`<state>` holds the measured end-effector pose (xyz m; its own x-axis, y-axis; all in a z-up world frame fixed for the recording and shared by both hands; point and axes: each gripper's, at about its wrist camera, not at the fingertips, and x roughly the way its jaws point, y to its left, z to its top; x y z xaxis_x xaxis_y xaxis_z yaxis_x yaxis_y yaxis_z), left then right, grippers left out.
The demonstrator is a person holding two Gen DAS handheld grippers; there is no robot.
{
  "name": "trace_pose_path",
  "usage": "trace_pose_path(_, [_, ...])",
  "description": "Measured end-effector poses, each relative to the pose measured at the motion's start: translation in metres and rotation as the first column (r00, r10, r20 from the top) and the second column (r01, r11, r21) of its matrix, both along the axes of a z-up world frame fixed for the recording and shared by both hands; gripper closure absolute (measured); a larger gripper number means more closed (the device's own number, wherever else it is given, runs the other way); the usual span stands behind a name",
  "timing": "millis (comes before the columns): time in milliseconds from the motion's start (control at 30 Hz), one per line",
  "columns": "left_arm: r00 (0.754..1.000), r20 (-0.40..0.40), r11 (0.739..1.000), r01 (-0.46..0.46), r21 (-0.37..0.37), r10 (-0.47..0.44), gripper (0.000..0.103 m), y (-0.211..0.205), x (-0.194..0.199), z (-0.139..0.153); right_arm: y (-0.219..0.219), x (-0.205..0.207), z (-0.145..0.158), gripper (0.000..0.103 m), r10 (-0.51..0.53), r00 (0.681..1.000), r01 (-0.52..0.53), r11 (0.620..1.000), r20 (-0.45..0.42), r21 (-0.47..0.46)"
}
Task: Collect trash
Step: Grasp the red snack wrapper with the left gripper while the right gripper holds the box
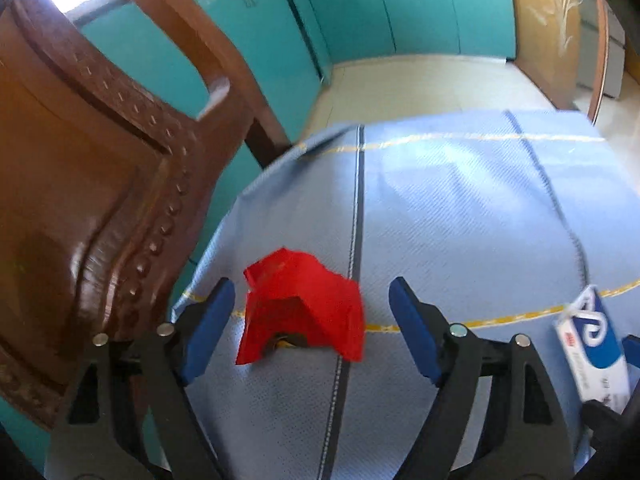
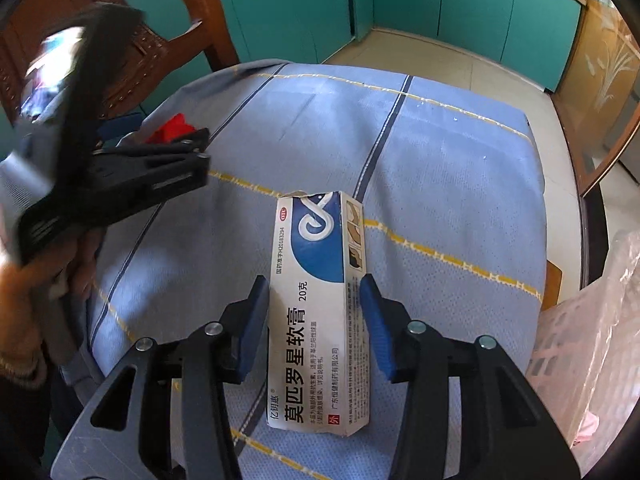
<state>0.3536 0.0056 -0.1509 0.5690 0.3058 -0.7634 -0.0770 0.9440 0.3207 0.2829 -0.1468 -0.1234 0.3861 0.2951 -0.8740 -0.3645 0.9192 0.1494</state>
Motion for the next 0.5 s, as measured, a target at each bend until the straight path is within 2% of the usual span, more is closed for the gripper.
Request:
trace_pose_path(100, [0.999, -0.028, 0.999, -0.020, -0.028, 0.019, 0.040, 0.008, 0.002, -0.008, -0.002, 0.002, 0.000, 0.056, -0.007, 1.000, 0.007, 1.000, -0.010, 0.015])
trace_pose_path(200, [1.000, -0.012, 1.000, -0.016, -0.003, 0.016, 0.047, 0.010, -0.002, -0.011, 0.000, 0.006, 0.000, 0.056, -0.009, 1.000, 0.009, 1.000, -0.011, 0.014])
trace_pose_path(233, [1.000, -0.004, 1.000, -0.018, 0.000, 0.018, 0.057, 0.011, -0.003, -0.010, 0.001, 0.006, 0.000, 0.056, -0.010, 1.000, 0.010, 1.000, -0.011, 0.014])
trace_pose_path(267, [1.000, -0.003, 1.000, -0.013, -0.009, 0.013, 0.064, 0.012, -0.004, -0.009, 0.001, 0.006, 0.000, 0.056, -0.008, 1.000, 0.008, 1.000, -0.010, 0.015])
trace_pose_path(367, [1.000, 0.011, 0.999, 0.010, -0.036, -0.010, 0.069, 0.013, -0.011, -0.007, 0.003, 0.004, 0.002, 0.056, -0.006, 1.000, 0.006, 1.000, 0.001, 0.016])
trace_pose_path(400, [1.000, 0.017, 0.999, 0.020, -0.045, -0.020, 0.091, 0.013, -0.016, -0.006, 0.002, 0.002, 0.003, 0.056, -0.007, 1.000, 0.007, 1.000, 0.003, 0.017])
trace_pose_path(500, [0.998, 0.030, 0.993, 0.059, -0.099, -0.057, 0.091, 0.007, -0.032, -0.001, 0.004, 0.001, 0.003, 0.056, -0.006, 1.000, 0.006, 1.000, 0.014, 0.015])
